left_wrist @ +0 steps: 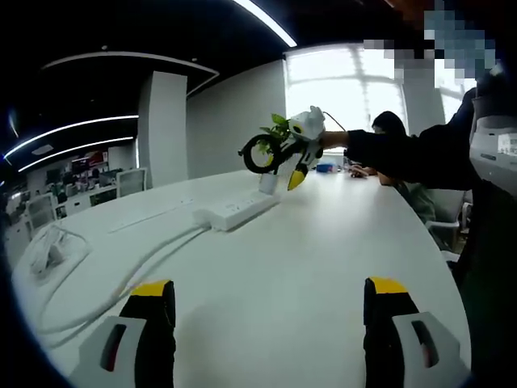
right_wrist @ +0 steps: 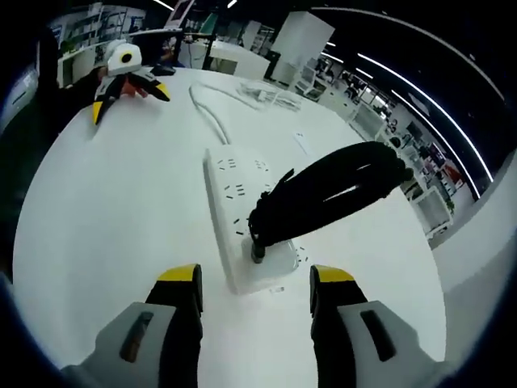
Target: Straighten the power strip on the desk, plug the charger into it
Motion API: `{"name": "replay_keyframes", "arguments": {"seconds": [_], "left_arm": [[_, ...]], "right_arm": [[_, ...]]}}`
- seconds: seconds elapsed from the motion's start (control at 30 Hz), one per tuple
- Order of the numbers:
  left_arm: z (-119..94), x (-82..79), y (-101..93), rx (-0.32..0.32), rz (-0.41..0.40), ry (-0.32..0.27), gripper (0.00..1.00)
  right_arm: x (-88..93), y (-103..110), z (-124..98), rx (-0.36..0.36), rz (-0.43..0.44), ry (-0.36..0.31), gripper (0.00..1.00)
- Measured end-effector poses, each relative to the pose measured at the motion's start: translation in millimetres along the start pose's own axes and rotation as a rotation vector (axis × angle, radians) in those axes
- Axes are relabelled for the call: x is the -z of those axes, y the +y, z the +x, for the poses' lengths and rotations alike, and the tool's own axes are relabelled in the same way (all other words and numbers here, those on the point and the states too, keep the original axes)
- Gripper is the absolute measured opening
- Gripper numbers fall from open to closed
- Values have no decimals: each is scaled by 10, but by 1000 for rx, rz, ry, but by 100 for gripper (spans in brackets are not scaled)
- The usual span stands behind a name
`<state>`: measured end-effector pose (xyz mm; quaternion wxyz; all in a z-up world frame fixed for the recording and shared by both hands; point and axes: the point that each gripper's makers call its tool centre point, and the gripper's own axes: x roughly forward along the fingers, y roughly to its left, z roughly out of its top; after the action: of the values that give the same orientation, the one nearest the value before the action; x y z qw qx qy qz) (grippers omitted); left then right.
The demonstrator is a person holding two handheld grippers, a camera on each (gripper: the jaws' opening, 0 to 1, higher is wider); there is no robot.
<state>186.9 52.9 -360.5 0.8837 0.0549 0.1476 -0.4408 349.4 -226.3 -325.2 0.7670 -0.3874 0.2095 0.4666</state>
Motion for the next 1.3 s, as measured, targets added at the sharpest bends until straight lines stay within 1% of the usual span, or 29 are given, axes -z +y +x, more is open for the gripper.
{"name": "replay_keyframes", "arguments": {"seconds": [0.13, 0.27, 0.37, 0.47, 0.5, 0.6, 0.7, 0.83, 0.9, 1.0, 1.1, 1.17, 1.3], "left_arm": [[6, 13, -4, 0, 3, 6, 99], [-6, 7, 2, -2, 1, 4, 99], [-6, 7, -7, 0, 1, 5, 99], [-1, 13, -21, 3, 2, 7, 99], [4, 19, -24, 3, 1, 7, 99], [14, 39, -33, 0, 6, 13, 99], [16, 15, -47, 4, 6, 6, 99], [20, 9, -32, 4, 2, 4, 99], [22, 19, -19, -2, 2, 7, 99], [26, 23, -18, -3, 1, 8, 99], [28, 31, -15, -6, -1, 10, 99], [31, 35, -14, -8, -3, 12, 99], [41, 35, -19, -7, -1, 17, 99]], "right_arm": [[17, -10, -54, 27, 69, -42, 55], [10, 26, -128, 49, 112, -90, 56], [24, 80, -172, 60, 138, -115, 58], [50, 137, -195, 75, 148, -119, 56], [54, 131, -200, 86, 157, -126, 56], [61, 150, -222, 87, 189, -139, 58], [56, 177, -244, 97, 208, -151, 58], [48, 267, -260, 107, 224, -175, 59], [52, 303, -264, 109, 236, -183, 62], [64, 315, -270, 121, 269, -204, 67], [81, 337, -273, 134, 296, -223, 67], [114, 356, -280, 139, 332, -241, 68], [174, 411, -315, 143, 366, -256, 68]]}}
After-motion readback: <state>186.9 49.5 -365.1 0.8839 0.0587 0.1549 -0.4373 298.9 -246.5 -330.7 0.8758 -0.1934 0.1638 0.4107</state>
